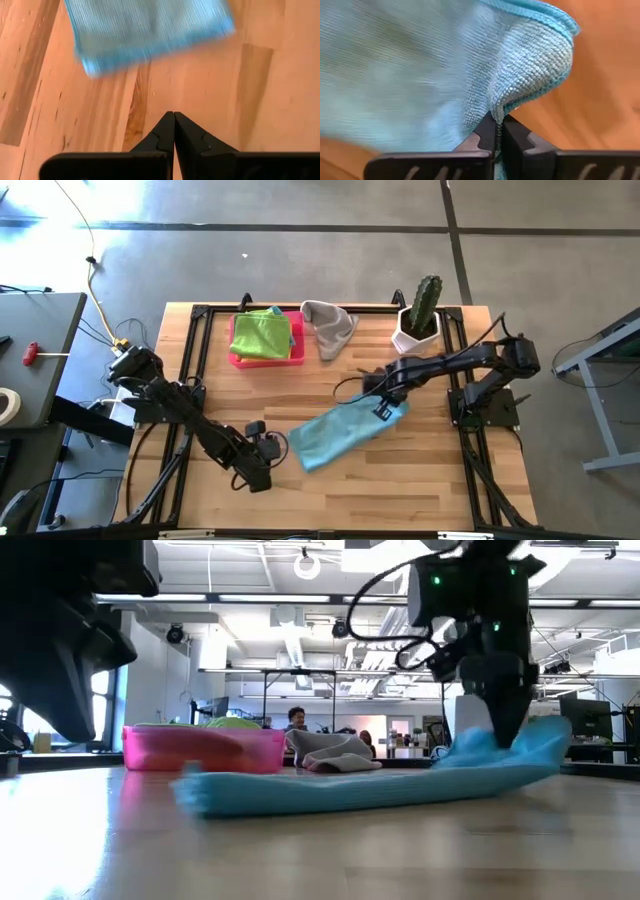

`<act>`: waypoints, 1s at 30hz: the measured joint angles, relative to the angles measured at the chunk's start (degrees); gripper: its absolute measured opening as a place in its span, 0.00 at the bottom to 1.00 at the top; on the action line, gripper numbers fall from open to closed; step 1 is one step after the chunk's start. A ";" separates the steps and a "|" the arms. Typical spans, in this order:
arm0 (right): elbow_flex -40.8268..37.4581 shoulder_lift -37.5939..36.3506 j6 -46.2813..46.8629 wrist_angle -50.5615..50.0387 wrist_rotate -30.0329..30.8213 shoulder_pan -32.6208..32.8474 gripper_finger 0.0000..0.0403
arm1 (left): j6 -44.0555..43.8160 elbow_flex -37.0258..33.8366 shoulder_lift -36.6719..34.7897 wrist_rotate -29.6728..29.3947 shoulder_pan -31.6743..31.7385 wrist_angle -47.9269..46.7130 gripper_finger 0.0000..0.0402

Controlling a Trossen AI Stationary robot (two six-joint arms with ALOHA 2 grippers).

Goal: Fold microfiber towels
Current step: Fold the blue towel on the table

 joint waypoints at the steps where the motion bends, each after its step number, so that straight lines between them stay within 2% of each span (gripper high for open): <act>1: 1.56 -0.02 0.04 -2.71 0.78 0.00 0.00 | -0.01 0.00 -0.11 0.02 0.00 -0.17 0.00; 5: 7.46 -0.03 1.67 -9.90 1.98 0.02 0.00 | 1.08 0.04 -0.45 0.00 0.00 -0.28 0.00; 8: 10.90 -0.04 3.53 -10.72 1.84 0.74 0.00 | 1.92 0.04 -0.45 -0.40 0.02 -0.20 0.00; 13: 15.70 1.39 7.96 -10.78 1.30 3.66 0.00 | -1.69 0.04 -0.45 -6.65 0.00 -0.10 0.00; 21: 25.86 9.74 11.05 -10.59 1.08 10.02 0.00 | -8.32 0.11 -0.47 -18.57 -0.04 0.27 0.00; 30: 40.49 19.93 10.47 -10.32 1.11 13.53 0.00 | -7.97 0.13 -0.49 -20.05 -1.07 0.14 0.00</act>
